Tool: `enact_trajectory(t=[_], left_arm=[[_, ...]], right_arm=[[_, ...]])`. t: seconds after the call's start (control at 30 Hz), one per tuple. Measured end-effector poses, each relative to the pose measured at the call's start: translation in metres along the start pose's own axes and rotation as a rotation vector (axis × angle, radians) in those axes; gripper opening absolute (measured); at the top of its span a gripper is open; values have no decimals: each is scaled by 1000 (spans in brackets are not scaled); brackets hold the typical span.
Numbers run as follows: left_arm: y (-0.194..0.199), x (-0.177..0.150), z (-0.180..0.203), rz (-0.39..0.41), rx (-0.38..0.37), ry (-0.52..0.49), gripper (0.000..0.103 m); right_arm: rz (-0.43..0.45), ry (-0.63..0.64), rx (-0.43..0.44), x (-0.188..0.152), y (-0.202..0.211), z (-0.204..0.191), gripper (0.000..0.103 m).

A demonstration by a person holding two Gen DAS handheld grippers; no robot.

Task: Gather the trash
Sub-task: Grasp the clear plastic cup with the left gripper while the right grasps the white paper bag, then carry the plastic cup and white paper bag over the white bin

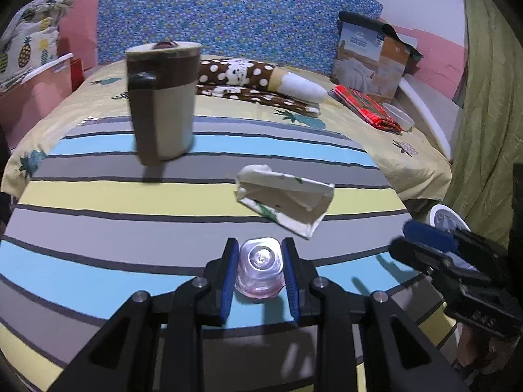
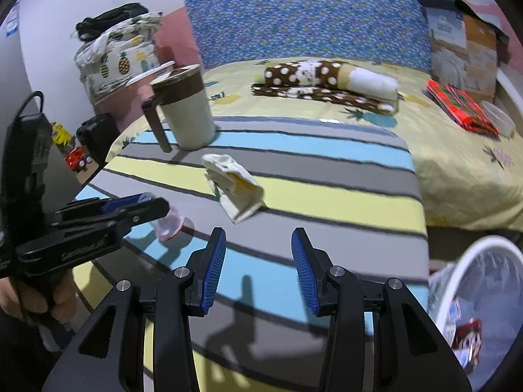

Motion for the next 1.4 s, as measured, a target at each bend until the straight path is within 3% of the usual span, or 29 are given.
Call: enact_trajectory(t=[0.33, 0.6, 0.63, 0.7, 0.77, 1.4], left_arm=[[-7, -7, -26, -22, 38, 4, 29], [-15, -16, -30, -57, 28, 14, 33], [-16, -17, -29, -59, 27, 16, 33], [-17, -20, -30, -63, 33, 15, 33], [-16, -21, -29, -59, 33, 13, 33], [37, -40, 5, -4, 3, 4, 31]], right_arm=[[-38, 136, -31, 18, -41, -9, 51], [-75, 131, -22, 23, -60, -8, 51], [-74, 124, -19, 22, -60, -9, 45], [-74, 113, -9, 21, -59, -11, 32], [-66, 107, -12, 20, -55, -13, 29], [8, -5, -26, -7, 18, -14, 27]])
Point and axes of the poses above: each gripper's, at about its wrist camera, not at the fingertips, and y roughly against the way its jaws point, z to its right, x to its top, the point moved 8 cm from there along -y, roughly the way its jaws point, and after that the axes turned 4 degrees about x, right-handed, at the moved point
